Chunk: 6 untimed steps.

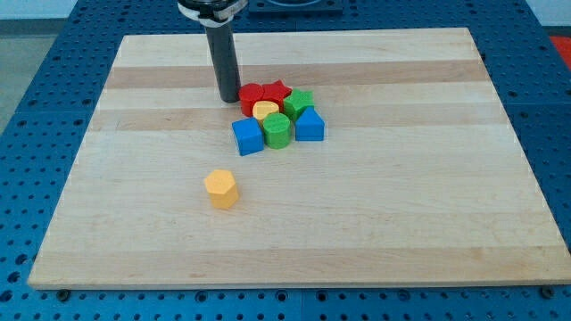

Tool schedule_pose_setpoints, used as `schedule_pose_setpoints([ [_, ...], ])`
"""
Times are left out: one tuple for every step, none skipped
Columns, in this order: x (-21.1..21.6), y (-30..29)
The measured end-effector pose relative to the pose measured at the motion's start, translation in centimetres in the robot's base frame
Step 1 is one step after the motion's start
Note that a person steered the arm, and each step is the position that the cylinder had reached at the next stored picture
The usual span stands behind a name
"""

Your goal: Push the yellow hexagon to the bottom left side of the blue cube

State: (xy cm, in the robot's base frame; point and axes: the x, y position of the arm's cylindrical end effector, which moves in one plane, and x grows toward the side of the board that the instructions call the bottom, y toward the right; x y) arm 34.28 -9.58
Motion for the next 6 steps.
schedule_pose_setpoints([
  [-0.5, -0.8],
  [-1.0, -4.4],
  [1.5, -9.9],
  [6.9, -12.3],
  [12.1, -12.2],
  [16.8, -10.7],
])
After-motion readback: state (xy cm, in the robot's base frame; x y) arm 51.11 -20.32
